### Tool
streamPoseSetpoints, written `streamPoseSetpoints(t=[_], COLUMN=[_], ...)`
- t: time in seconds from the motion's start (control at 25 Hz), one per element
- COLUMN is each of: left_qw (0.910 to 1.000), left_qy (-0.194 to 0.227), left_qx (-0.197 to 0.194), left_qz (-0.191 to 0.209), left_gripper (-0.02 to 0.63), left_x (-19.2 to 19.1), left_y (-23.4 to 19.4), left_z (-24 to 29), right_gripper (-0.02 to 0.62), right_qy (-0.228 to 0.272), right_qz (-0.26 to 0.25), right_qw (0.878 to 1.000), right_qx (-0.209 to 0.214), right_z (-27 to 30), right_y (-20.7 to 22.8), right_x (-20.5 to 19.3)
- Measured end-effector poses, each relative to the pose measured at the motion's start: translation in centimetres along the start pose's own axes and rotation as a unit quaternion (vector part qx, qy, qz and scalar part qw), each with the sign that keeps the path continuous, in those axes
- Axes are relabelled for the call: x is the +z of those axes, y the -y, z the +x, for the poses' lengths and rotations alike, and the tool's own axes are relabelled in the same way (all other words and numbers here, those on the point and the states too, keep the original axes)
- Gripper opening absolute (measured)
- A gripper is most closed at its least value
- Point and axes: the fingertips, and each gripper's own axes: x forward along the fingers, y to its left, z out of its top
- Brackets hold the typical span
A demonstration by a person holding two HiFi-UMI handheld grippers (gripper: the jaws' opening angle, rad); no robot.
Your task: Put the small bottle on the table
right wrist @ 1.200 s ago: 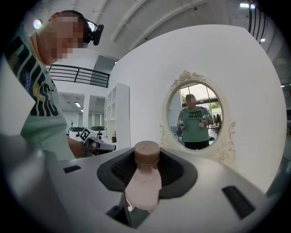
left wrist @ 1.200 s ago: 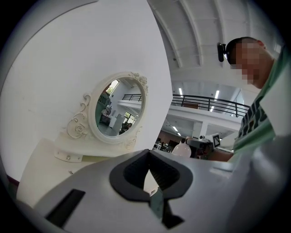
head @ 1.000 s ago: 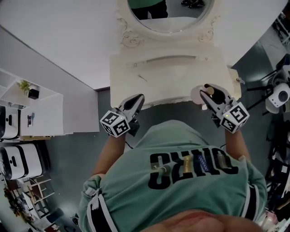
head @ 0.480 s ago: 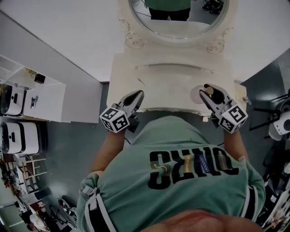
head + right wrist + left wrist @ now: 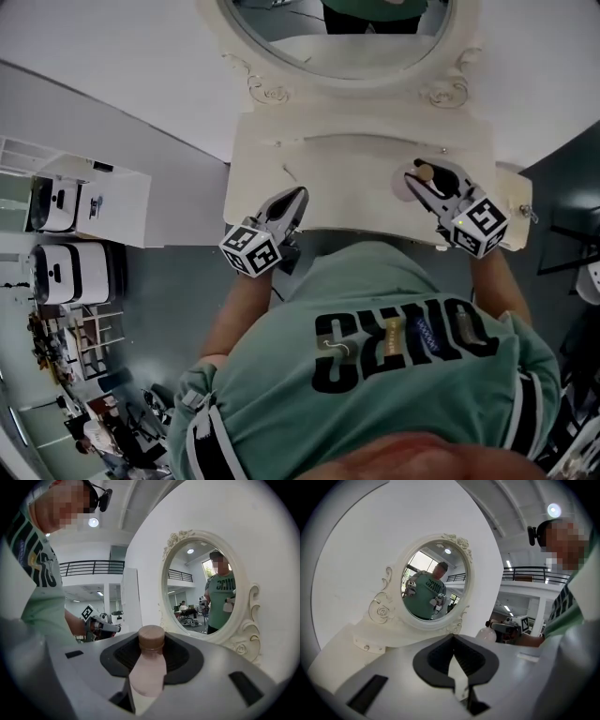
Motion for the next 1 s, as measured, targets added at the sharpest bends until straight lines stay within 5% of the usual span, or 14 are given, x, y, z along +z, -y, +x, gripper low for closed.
streamPoseSetpoints(t=[0.48,1.0], left_qw=[0.9972,0.9965], left_qy=[-0.037,-0.053], left_qx=[-0.063,-0.050], left_qz=[-0.011,-0.043], left_gripper=[0.008,0.008], left_x=[0.4,-5.0], left_y=[-8.6,-13.8], left_z=[3.2,8.3], right_gripper=[0.124,0.124], right_qy=[-0.017,-0.054], right_qz=[0.019,0.020], right_qw=[0.998,0.996], right_qx=[-0.064,-0.069], right_z=[7.4,12.8], right_y=[2.3,6.8], right_x=[-0.3,-6.4])
